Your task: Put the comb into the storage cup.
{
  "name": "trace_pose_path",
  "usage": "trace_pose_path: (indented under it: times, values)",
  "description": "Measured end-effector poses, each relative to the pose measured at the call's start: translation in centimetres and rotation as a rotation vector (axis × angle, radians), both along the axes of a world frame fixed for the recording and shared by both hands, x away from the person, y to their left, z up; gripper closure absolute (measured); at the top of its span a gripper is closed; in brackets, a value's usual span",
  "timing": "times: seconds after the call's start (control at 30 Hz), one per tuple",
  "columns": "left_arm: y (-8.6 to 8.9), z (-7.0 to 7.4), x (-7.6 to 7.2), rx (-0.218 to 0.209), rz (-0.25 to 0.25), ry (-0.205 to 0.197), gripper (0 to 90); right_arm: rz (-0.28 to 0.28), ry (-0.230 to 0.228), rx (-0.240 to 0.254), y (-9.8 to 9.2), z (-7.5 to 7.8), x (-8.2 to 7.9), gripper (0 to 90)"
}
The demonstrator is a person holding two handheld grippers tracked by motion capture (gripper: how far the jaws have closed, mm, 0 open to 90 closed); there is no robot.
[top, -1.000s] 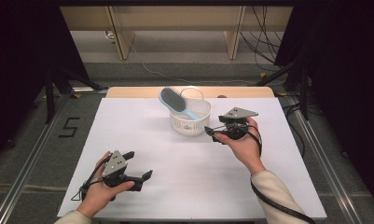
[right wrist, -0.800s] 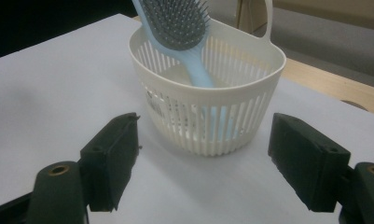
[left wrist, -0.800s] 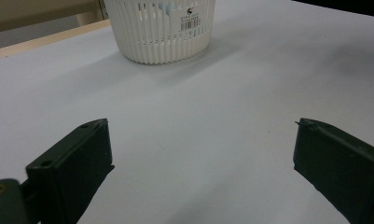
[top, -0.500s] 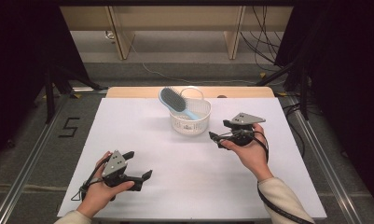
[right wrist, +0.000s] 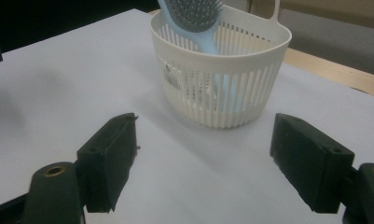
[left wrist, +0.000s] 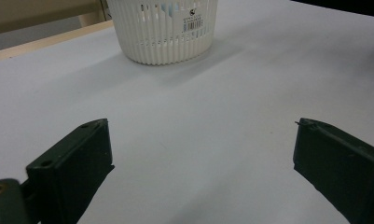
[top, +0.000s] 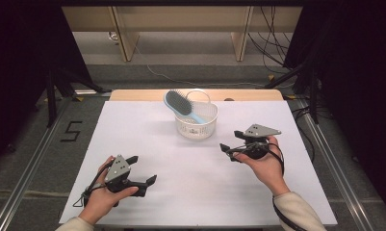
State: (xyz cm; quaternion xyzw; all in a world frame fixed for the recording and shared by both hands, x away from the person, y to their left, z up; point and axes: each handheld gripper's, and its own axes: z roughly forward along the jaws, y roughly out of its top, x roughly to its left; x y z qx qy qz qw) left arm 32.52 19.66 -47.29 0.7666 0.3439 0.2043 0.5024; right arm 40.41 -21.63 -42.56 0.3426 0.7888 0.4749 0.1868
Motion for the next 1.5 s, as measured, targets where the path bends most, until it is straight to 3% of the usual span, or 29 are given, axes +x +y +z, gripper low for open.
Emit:
trace_pose_path:
  times: [0.87,1.37,1.5]
  values:
    - [0.1,0.0,0.0,0.000,0.006,0.002,4.0,-0.026,-0.003,0.004,-3.8,-0.9,-3.7,24.0]
    - [0.2,0.0,0.0,0.004,0.006,0.003,4.0,-0.029,0.005,0.005,-4.8,-2.0,-5.1,23.9]
    - [0.2,0.0,0.0,0.002,0.007,0.001,4.0,-0.030,-0.015,-0.007,-4.8,-2.3,-5.5,24.0]
